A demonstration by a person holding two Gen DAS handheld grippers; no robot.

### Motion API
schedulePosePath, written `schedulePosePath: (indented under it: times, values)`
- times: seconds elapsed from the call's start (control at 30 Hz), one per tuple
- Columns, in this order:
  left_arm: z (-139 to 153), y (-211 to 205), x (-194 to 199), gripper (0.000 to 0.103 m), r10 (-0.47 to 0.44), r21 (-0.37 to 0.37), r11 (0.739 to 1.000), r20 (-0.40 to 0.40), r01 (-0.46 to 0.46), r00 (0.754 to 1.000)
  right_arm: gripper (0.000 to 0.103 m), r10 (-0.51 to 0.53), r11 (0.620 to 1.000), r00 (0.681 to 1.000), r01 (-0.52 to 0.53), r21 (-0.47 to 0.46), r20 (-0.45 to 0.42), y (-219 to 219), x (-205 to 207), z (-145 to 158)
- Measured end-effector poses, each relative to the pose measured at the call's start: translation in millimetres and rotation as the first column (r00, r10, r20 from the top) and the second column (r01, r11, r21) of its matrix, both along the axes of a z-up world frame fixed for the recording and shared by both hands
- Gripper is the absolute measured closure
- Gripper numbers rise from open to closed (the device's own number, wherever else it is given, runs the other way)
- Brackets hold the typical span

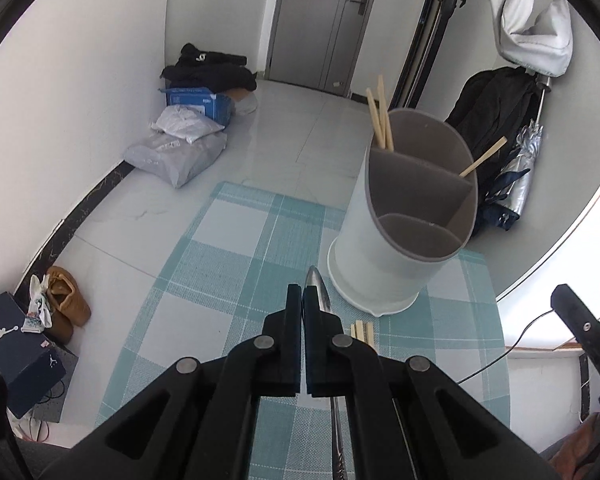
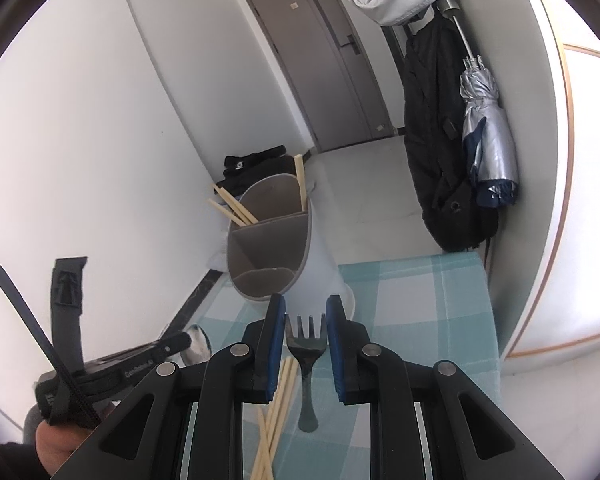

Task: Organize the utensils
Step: 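Lift the spoon with the left tool while the right tool carries the fork toward the caddy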

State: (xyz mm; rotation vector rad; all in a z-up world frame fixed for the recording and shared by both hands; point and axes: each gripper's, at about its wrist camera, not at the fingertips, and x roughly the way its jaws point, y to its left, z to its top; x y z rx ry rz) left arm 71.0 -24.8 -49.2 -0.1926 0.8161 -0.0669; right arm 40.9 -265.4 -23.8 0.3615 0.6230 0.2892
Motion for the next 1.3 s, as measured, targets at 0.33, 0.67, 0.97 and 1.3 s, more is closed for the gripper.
schedulePosePath:
  times: [0.33, 0.67, 0.97, 1.3]
  values:
    - [49, -1, -21, 0.103, -0.018, -0.033, 0.999, 0.231, 0.026, 0.973, 0.083, -0.004, 1.000, 1.000, 0.004, 0.002, 0.011, 2, -11, 15]
    - [114, -7, -10, 0.103, -0.040, -0.084, 0.994, 0.371, 0.076, 0.928, 0.083, 0.003, 1.000, 0.998, -0.005, 0.031, 0.059, 1, -9, 68]
    - [153, -12, 26, 0.103, -0.025, -0.106, 0.991, 0.450, 0.081, 0.893, 0.083, 0.009, 1.000, 0.993, -0.011, 0.023, 0.118, -1, 37, 128]
    - [159, -12, 78, 0.103, -0.003, -0.099, 0.993, 0.534, 0.066, 0.845, 0.083, -0.013, 1.000, 0.986, 0.011, 0.016, 0.164, -7, 102, 161]
